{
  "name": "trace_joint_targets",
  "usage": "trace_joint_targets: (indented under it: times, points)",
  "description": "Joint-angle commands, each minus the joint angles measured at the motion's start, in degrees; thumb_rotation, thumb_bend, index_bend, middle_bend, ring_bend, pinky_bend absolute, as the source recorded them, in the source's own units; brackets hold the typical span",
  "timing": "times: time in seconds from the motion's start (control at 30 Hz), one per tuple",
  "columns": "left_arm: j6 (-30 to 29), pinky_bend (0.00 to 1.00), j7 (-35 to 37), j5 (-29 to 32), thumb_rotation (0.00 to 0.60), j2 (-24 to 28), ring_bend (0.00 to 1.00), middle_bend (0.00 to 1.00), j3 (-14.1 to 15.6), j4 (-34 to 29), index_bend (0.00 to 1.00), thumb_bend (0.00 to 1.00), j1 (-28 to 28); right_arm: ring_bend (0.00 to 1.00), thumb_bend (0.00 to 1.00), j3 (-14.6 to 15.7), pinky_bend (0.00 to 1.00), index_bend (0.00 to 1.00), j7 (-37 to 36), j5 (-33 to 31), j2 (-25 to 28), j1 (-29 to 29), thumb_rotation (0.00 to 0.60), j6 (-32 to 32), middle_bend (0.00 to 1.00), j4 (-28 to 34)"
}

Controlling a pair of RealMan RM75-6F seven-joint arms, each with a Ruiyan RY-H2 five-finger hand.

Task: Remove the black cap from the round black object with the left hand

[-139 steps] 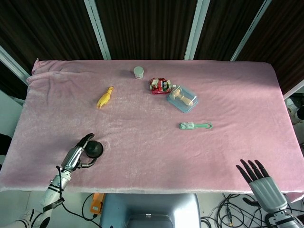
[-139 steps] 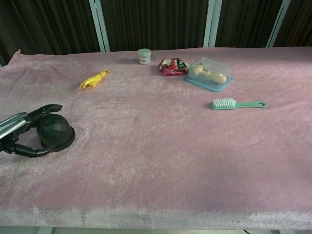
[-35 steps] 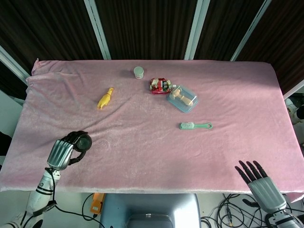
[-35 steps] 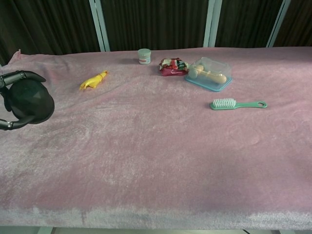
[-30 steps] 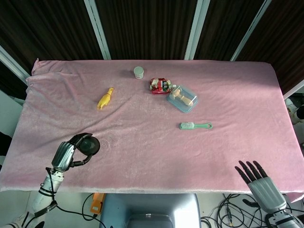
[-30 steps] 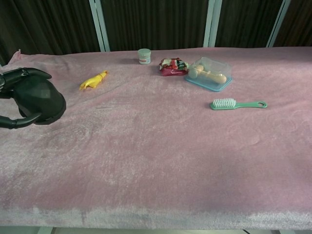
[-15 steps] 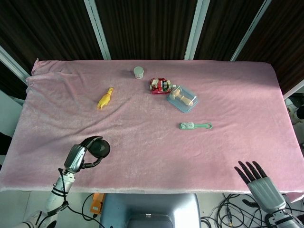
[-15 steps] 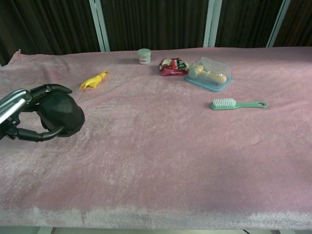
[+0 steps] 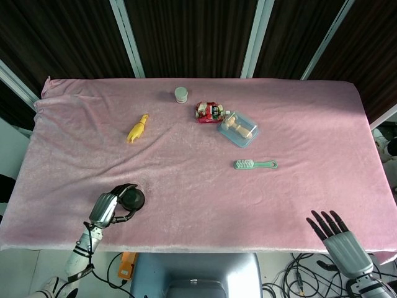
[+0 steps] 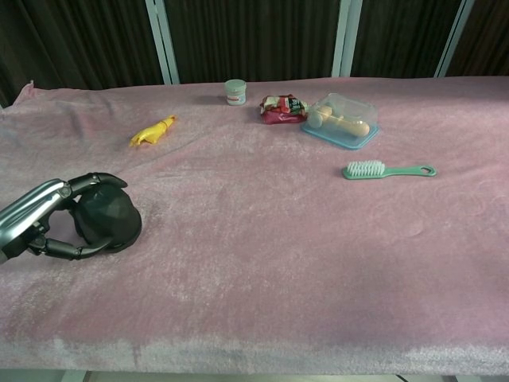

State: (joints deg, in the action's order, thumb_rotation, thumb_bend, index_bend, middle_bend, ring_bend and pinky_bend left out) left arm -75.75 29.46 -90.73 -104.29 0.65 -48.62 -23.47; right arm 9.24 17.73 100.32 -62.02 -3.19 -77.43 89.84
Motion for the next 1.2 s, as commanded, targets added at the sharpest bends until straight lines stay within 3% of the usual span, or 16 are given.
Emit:
trace_joint_targets:
  times: [0.03, 0.2, 0.3, 0.53, 0.83, 1.03, 1.2]
  points:
    - [1.41, 0.36, -0.15, 0.07, 0.600, 0.29, 0.28, 0.28, 0.59, -0.01, 0.31, 0.35, -0.06, 0.00, 0.05, -0.03, 0.07, 0.00, 0.01, -0.03, -0.05, 0.04, 0.600, -0.07, 0.00, -0.02]
    - [3.14, 0.22, 0.01, 0.16, 0.600, 1.53, 0.05, 0.08, 1.16, -1.39, 0.23, 0.35, -0.31, 0.00, 0.05, 0.01, 0.07, 0.00, -0.08, 0.10, -0.07, 0.05, 0.600, -0.17, 0.00, -0.08]
    - [2.67, 0.19, -1.13, -0.25, 0.600, 2.11, 0.00, 0.01, 1.40, -1.83, 0.20, 0.35, -0.19, 0.00, 0.05, -0.18, 0.07, 0.00, -0.10, 0.00, -0.25, 0.18, 0.600, -0.55, 0.00, -0.20]
    - [1.87, 0.17, -5.31, -0.52, 0.600, 4.65, 0.00, 0.00, 1.60, -5.60, 0.15, 0.35, 0.24, 0.00, 0.05, -0.22, 0.08, 0.00, -0.11, 0.05, -0.40, 0.26, 0.600, -0.78, 0.00, -0.36]
    - [0.97, 0.17, -8.09, -0.63, 0.600, 7.26, 0.00, 0.00, 1.01, -10.87, 0.16, 0.35, 0.24, 0.00, 0.05, -0.28, 0.08, 0.00, -0.02, -0.06, -0.44, 0.25, 0.600, -0.72, 0.00, -0.30]
    - [2.53, 0.18, -11.27, 0.55, 0.600, 6.33, 0.09, 0.06, 0.45, -10.13, 0.20, 0.35, 0.05, 0.00, 0.05, -0.16, 0.08, 0.00, -0.15, 0.07, -0.27, 0.20, 0.600, -0.66, 0.00, -0.29]
    - [3.41, 0.25, -13.61, 1.48, 0.600, 4.66, 0.17, 0.11, -0.22, -7.71, 0.22, 0.35, -0.12, 0.00, 0.05, -0.13, 0.08, 0.00, -0.41, 0.15, -0.16, 0.22, 0.600, -0.80, 0.00, -0.26]
